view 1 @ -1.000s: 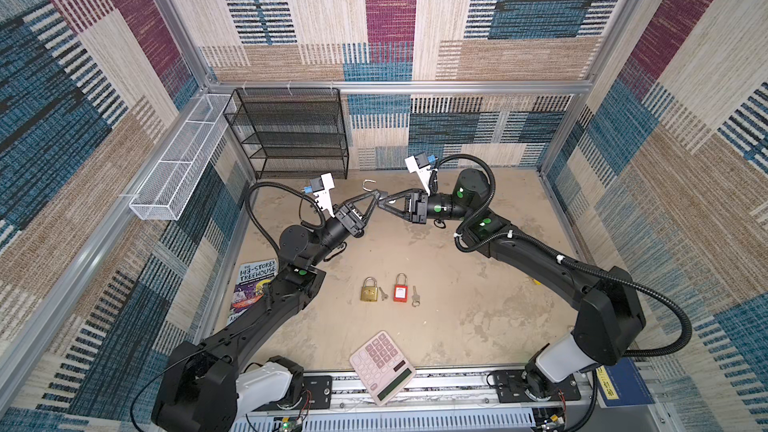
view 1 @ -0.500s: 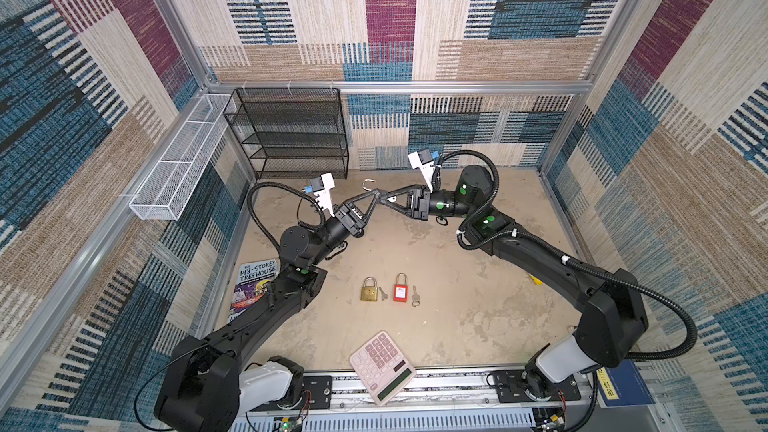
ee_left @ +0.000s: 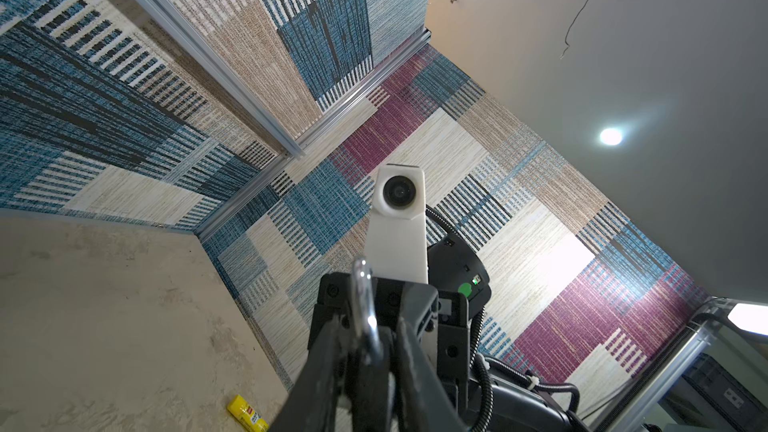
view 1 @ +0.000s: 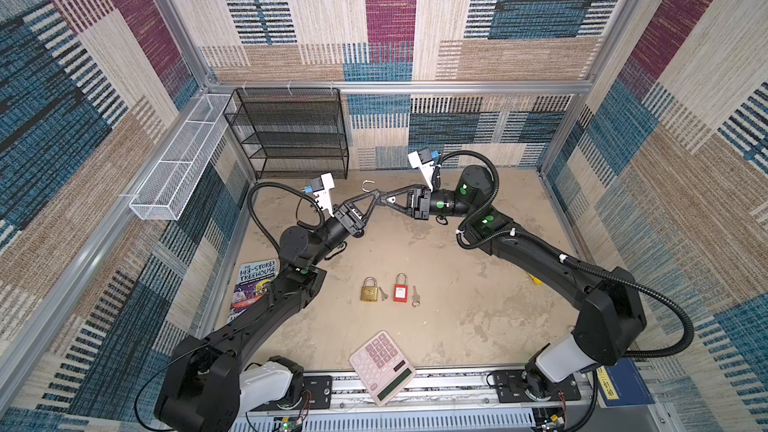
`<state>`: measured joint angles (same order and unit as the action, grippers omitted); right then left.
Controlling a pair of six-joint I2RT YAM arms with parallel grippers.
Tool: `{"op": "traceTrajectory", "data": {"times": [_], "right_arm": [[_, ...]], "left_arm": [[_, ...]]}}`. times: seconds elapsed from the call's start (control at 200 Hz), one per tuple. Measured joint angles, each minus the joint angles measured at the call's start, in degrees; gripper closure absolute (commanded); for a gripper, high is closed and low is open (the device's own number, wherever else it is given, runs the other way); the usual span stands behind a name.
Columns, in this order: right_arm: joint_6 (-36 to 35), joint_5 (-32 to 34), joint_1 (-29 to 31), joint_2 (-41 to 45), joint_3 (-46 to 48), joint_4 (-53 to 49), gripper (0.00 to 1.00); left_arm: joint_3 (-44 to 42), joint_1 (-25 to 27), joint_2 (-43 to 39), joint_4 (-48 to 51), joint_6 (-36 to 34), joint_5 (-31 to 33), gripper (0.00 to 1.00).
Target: Lock with the key
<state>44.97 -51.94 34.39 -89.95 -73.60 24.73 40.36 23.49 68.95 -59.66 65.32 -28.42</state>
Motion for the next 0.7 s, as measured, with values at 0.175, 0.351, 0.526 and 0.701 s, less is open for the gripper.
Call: {"op": "traceTrajectory", "data": {"times": [0.175, 0.351, 0.526, 0.701], "right_arm": [[-0.04, 0.42, -0.35, 0.42, 0.46, 0.02, 1.00], [-0.31, 0.83, -1.25, 1.90, 2.32, 0.55, 1.00], [-2.69, 1.16, -1.73, 2.32, 2.27, -1.36, 1.00], [-6.71, 1.11, -1.73, 2.97, 1.86, -6.14, 1.00]], "left_arm": [[0.42, -0.39, -0.42, 1.42, -0.02, -0.04, 0.60], [0.68, -1.92, -2.32, 3.02, -0.04, -0.28, 0.57], [2.05, -3.96, -5.16, 8.17, -1.03, -0.50, 0.56], [6.56, -4.35, -7.93, 18.27, -5.57, -2.12, 0.55]]}}
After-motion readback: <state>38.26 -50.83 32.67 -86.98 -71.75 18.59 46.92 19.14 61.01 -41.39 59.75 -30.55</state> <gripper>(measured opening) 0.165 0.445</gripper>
